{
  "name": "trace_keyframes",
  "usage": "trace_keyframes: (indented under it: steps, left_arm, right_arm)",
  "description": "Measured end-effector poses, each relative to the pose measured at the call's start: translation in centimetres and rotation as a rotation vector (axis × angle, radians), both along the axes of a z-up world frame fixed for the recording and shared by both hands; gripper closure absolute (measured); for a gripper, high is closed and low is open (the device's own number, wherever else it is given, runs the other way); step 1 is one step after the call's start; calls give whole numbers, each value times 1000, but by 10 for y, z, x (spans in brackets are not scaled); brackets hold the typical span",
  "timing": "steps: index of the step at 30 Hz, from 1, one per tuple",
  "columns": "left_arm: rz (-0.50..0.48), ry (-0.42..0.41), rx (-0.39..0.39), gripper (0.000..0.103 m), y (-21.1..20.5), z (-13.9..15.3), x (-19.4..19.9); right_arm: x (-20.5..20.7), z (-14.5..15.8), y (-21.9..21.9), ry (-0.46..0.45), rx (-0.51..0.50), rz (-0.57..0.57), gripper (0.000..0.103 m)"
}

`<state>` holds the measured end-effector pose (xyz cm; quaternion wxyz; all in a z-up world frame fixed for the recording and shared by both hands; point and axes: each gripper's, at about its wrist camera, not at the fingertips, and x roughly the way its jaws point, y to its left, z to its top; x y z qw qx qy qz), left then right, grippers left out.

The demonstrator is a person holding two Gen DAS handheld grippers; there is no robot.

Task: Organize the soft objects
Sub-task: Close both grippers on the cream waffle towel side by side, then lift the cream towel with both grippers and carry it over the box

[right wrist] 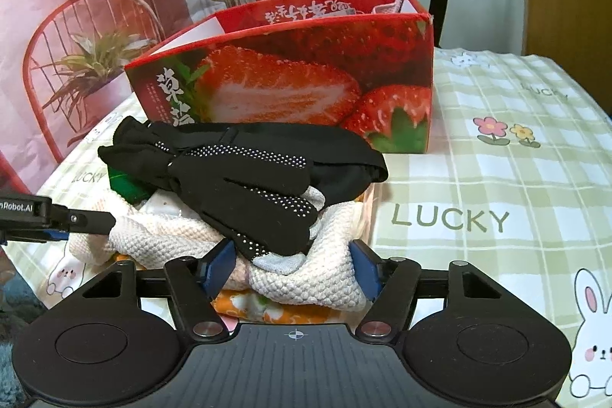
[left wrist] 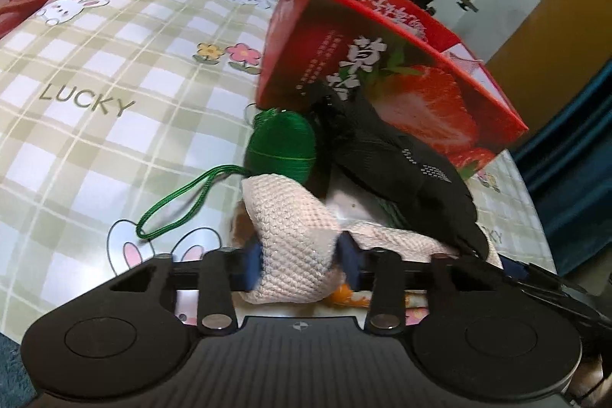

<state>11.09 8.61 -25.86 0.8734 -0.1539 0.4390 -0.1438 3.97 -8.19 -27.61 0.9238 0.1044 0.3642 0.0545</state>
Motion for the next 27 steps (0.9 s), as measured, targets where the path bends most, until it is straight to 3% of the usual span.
trace_keyframes:
  steps: [4,9,13,23,27]
  left_arm:
    - [-22,-44,48,77,-8,6,-7]
    - [-26,-55,61,77,-8,8,-10]
    - [-23,-53,67,77,-8,7,-10]
    - [-16,-34,56,77,-6,2,-9]
    - [-21,-47,61,79,-8,5,-11]
  right_arm:
    - [-4,6,1,-11,20,8,53]
    - [-11,15,-6,-41,60,-2,58]
    - [-11,16,-9,-25,60,-11,68]
    - [-8,4,-8,45,38,-18,68]
    - [-9,8,-5,30,26,-4,75]
